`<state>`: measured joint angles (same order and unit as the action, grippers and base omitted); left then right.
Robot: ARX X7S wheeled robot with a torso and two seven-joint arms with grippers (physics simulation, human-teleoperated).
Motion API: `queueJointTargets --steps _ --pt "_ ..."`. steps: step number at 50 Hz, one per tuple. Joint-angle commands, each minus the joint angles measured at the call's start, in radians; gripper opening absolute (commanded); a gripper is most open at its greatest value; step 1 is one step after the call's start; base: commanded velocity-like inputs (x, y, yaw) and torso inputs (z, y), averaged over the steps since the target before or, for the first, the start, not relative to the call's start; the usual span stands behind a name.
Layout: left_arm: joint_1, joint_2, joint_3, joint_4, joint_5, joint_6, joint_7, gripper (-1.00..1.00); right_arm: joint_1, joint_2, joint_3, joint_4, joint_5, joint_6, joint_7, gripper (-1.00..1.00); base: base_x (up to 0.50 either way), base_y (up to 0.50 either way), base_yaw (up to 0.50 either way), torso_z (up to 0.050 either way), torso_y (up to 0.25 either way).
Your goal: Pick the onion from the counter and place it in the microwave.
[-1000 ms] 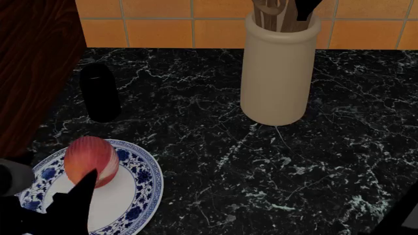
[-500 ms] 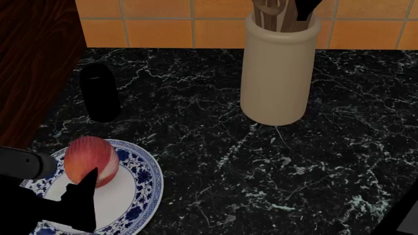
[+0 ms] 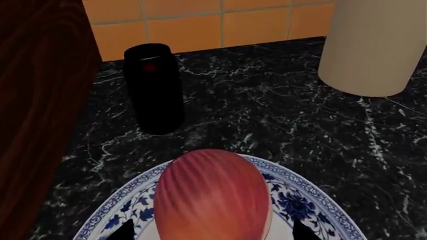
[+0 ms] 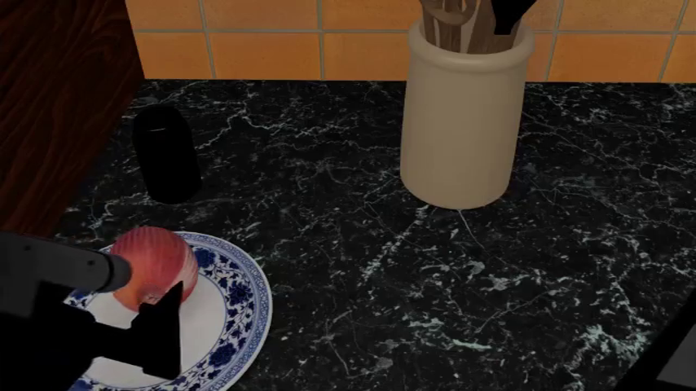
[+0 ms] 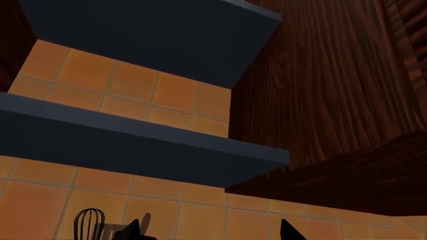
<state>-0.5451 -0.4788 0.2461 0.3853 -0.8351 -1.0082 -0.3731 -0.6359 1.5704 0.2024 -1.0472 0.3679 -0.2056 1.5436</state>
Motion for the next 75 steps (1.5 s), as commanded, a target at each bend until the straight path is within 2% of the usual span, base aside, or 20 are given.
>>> queueJointTargets --steps 1,29,30,47,57,75 --pt "-0.028 0.009 0.047 -0.059 0.045 0.034 0.036 1.0 0.018 0.0 -0.006 0.0 0.012 0.009 -0.007 1.0 0.0 0.0 0.0 0.0 0.0" --pt "-0.084 0.027 0.114 -0.139 0.1 0.07 0.069 1.0 0.038 0.0 -0.027 0.0 0.009 0.016 0.0 1.0 0.0 0.0 0.0 0.0 0.0" --pt "-0.082 0.026 0.112 -0.136 0.099 0.071 0.068 -1.0 0.038 0.0 -0.028 0.0 0.008 0.014 -0.002 1.0 0.0 0.0 0.0 0.0 0.0" --pt "-0.07 0.009 0.082 -0.078 0.076 0.073 0.048 -1.0 0.053 0.0 -0.037 0.0 0.011 0.013 -0.009 1.0 0.0 0.0 0.0 0.0 0.0" --pt "-0.031 0.01 0.038 0.03 0.105 0.217 0.054 -1.0 0.065 0.0 -0.038 0.0 0.019 0.011 -0.019 1.0 0.0 0.0 0.0 0.0 0.0" --pt "-0.021 0.067 -0.026 0.143 0.211 0.483 0.035 -1.0 0.092 0.0 -0.035 0.0 0.045 0.014 -0.034 1.0 0.0 0.0 0.0 0.0 0.0"
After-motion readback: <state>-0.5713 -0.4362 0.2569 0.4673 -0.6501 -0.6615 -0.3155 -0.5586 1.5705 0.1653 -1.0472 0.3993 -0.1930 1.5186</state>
